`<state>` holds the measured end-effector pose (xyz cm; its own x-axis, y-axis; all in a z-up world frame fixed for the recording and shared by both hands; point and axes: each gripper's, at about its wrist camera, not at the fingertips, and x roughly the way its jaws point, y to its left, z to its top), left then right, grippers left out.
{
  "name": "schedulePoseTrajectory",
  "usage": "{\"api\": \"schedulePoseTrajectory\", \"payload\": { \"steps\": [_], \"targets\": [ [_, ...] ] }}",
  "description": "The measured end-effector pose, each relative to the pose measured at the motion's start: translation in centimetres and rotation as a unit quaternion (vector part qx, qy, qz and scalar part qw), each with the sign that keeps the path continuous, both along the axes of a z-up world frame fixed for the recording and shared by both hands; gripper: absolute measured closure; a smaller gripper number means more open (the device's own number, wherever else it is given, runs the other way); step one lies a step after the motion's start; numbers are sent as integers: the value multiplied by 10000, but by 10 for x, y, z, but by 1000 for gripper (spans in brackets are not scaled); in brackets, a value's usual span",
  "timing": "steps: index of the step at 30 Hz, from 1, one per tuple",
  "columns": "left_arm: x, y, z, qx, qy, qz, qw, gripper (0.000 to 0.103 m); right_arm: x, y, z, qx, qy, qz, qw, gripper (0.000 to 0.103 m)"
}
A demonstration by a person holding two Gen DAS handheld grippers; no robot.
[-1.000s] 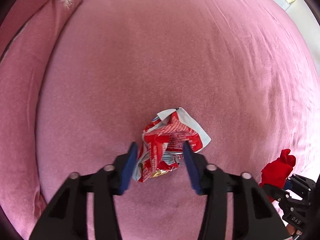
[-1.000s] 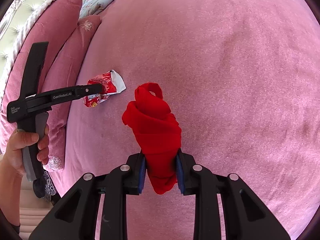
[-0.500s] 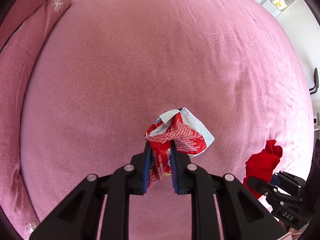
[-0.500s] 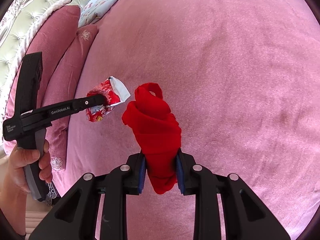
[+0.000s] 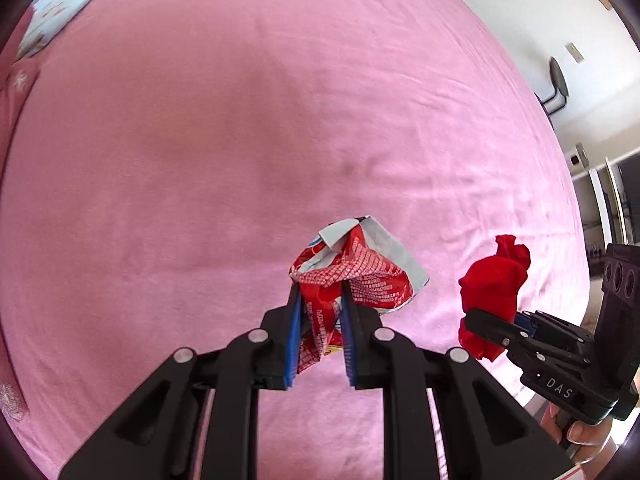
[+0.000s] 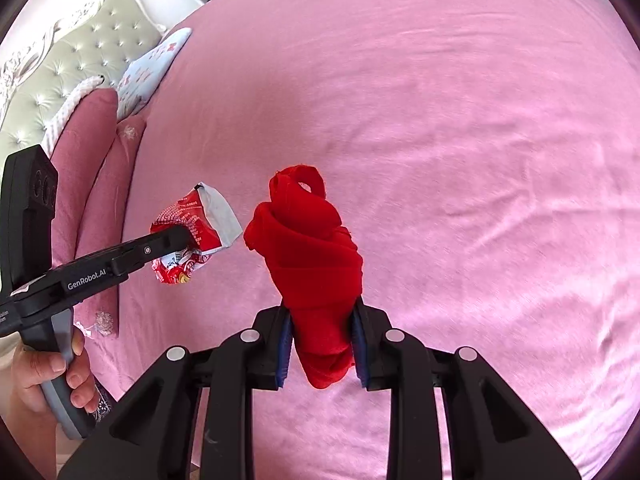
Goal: Collect trash
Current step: 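Carry the wrapper and red cloth over the yellow bucket and open both tools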
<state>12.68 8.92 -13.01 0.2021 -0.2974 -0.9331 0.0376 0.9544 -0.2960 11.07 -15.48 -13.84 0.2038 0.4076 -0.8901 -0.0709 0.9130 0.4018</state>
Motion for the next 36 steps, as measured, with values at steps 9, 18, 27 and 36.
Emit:
{"api": "schedulePoseTrajectory", "payload": {
  "steps": [9,18,27,36],
  "targets": [
    [-76,-200,4,-181,254,-1465,9887,85,-115,-160,12,-9,49,-1366,9906,78],
    [-154,-389,-18,-210,480,-2841,9573,85,-265,-296,2,-134,334,-2922,9557,78],
    [-257,-524,-43,-79,773,-4206,9039,85,-396,-383,-28,-98,760,-4174,9055,78],
    [-333,-599,-90,237,1051,-4920,8639,85,-490,-421,-64,27,1072,-4906,8648,78]
  ]
}}
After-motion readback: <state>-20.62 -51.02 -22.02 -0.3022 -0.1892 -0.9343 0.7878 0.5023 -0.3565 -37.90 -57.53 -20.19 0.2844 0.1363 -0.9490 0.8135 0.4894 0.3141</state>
